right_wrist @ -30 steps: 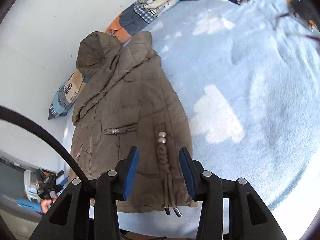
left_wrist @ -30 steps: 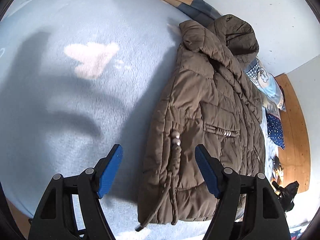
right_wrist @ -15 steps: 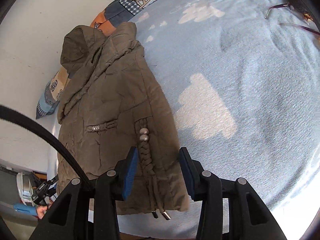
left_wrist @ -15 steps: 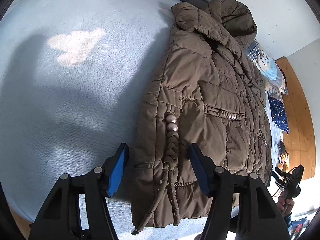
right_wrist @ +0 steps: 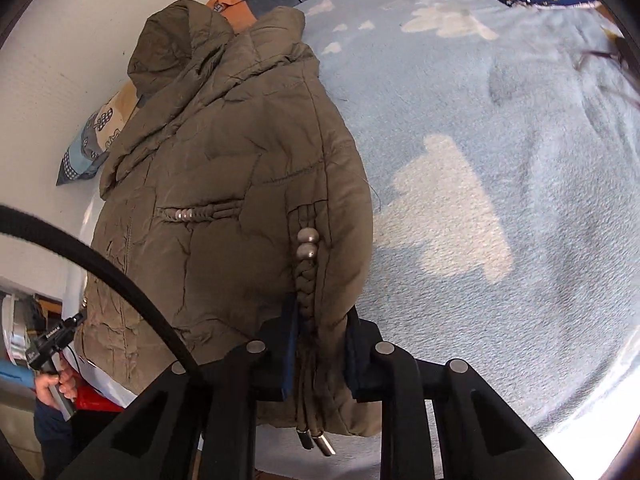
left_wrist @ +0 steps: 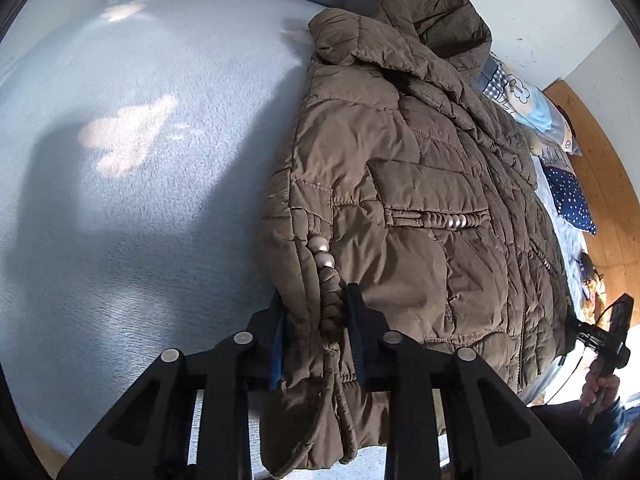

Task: Fold large clothes

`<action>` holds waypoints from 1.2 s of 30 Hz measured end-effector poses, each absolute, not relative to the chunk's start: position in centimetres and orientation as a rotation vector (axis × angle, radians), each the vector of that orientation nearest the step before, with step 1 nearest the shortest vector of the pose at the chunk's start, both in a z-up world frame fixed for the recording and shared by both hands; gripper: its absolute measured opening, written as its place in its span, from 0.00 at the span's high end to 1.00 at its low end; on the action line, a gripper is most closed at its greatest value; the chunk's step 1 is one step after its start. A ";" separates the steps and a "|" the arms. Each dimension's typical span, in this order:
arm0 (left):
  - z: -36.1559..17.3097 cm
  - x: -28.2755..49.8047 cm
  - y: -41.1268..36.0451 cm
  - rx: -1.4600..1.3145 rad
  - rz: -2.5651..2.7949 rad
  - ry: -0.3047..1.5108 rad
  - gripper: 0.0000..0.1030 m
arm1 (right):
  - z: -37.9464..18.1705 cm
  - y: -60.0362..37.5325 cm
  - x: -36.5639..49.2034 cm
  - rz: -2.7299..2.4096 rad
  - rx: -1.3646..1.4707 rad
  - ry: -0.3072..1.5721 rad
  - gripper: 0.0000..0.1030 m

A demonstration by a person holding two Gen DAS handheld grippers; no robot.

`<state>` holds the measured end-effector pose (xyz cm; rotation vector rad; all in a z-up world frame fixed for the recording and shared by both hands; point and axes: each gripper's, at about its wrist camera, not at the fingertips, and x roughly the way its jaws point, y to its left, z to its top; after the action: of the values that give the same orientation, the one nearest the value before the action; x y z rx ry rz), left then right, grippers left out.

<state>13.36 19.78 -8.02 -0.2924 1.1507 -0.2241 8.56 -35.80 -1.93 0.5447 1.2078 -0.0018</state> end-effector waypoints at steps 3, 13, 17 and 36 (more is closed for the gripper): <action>-6.7 12.4 19.2 -0.266 -0.212 1.117 0.80 | 0.0 -35.3 7.8 -0.010 0.503 1.154 0.81; -5.3 9.5 18.4 -0.253 -0.219 1.087 0.81 | 3.7 -33.9 3.4 -0.017 0.444 1.122 0.82; -6.1 10.1 18.8 -0.236 -0.184 1.112 0.78 | 3.0 -34.7 2.6 -0.036 0.456 1.161 0.80; 4.8 16.9 12.9 -0.129 -0.177 0.897 0.41 | 12.1 -31.4 10.0 0.032 0.353 0.935 0.58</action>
<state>16.91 12.88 4.80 -0.1288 0.8968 -0.1766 9.96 -31.42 12.11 0.3528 0.9351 0.0321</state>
